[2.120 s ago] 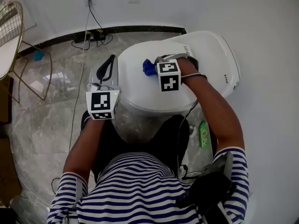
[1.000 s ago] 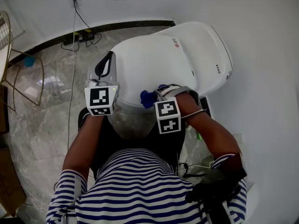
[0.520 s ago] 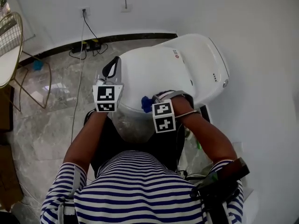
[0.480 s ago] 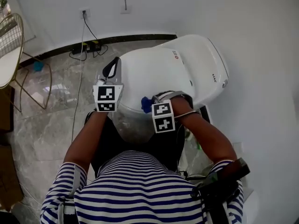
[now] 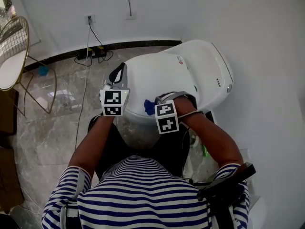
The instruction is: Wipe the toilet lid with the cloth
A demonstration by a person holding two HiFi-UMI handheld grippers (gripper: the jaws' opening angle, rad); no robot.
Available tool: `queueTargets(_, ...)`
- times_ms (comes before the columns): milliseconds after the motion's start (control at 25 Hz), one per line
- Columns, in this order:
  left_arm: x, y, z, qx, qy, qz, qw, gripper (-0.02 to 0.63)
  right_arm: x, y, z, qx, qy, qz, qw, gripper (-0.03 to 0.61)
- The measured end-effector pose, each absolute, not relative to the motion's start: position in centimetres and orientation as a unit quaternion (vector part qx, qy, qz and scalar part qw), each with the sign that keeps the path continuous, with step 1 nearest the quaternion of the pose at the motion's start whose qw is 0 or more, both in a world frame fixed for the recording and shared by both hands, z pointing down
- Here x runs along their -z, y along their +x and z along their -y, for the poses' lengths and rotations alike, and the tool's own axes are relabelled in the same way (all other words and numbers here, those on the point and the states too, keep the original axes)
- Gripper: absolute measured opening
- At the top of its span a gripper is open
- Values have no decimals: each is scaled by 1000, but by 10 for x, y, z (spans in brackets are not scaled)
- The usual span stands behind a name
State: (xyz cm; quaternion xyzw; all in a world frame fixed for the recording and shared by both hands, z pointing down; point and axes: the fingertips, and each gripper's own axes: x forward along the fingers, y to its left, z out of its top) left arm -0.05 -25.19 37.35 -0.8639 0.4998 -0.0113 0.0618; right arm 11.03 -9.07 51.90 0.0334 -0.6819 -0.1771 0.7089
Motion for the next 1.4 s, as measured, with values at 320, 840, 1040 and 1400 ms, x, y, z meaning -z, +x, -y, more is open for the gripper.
queueTargets(320,-386,-15,248,12,-855,-516,50,5,-480,106,209,206,82,682,697,64)
queueTargets(840,-385,-67,231,8,-834,-550,45,5,-506,40,385,214,124,689,682,64)
queueTargets(1040,-390,-83,225,12,-829,-558,44,5,-527,38,404,204,125,664,709,64)
queueTargets(1400,-388,-97,230,3,-825,-563,41,5,-530,34,377,191,93,662,719,64)
